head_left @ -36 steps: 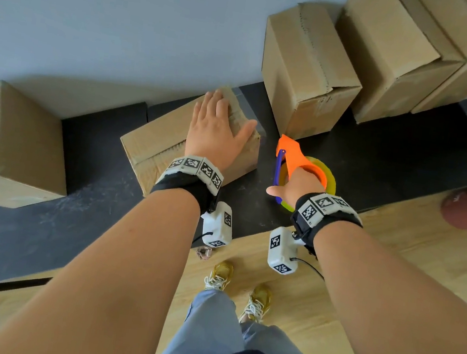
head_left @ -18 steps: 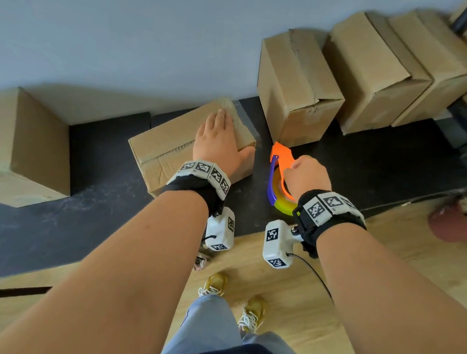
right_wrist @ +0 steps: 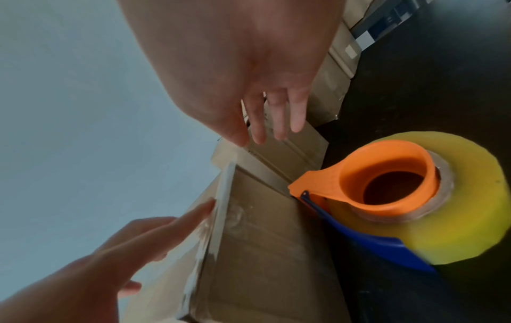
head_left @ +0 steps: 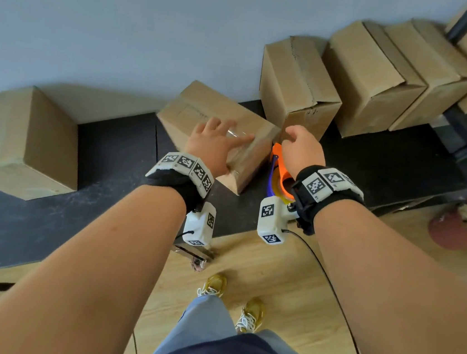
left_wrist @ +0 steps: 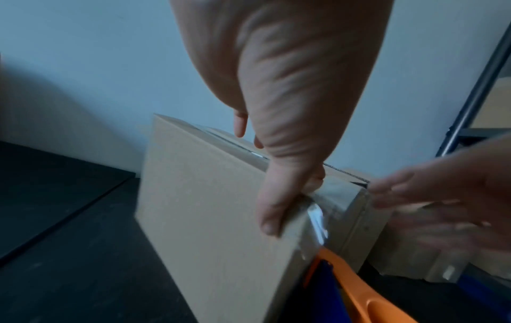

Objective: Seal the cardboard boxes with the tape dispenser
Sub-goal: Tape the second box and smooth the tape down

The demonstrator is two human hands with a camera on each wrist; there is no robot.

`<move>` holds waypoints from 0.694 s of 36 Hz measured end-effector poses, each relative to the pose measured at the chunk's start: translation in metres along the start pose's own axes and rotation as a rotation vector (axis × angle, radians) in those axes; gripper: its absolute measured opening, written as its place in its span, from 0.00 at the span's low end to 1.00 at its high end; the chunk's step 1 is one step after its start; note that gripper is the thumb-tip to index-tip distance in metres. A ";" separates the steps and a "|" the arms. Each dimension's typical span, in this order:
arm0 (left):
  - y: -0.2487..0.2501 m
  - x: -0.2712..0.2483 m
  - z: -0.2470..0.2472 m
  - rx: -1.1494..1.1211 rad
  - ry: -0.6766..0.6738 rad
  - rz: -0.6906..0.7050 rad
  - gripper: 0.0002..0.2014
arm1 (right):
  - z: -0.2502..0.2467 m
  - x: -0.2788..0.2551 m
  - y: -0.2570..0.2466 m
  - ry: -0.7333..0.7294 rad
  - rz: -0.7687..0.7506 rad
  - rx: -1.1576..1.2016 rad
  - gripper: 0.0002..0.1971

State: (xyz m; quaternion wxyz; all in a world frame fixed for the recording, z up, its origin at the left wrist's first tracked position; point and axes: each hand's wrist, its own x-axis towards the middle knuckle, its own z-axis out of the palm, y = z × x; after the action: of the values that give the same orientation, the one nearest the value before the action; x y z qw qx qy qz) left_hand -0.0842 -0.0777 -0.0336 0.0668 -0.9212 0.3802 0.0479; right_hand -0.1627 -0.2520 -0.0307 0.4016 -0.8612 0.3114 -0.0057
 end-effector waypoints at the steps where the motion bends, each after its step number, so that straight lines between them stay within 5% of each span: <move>1: 0.001 -0.003 0.000 0.047 0.028 0.015 0.41 | 0.001 0.000 -0.003 -0.009 -0.015 0.002 0.23; 8: -0.002 -0.027 0.005 0.062 0.029 0.007 0.43 | 0.013 0.002 -0.015 -0.176 -0.060 -0.045 0.25; 12: -0.008 -0.039 0.011 -0.048 0.130 -0.121 0.41 | 0.022 0.000 -0.019 -0.237 -0.062 -0.064 0.25; 18: -0.012 -0.054 0.029 -0.519 0.319 -0.548 0.10 | 0.037 -0.004 -0.020 -0.205 -0.057 -0.040 0.27; 25: -0.023 -0.067 0.041 -0.621 0.371 -0.502 0.10 | 0.050 -0.010 -0.022 -0.083 -0.103 -0.027 0.25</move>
State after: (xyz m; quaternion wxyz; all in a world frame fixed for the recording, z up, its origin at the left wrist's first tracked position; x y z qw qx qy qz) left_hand -0.1166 -0.0087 -0.0627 -0.2732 -0.9544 0.1177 -0.0241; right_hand -0.1459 -0.2020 -0.0466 0.4016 -0.8810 0.2495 0.0137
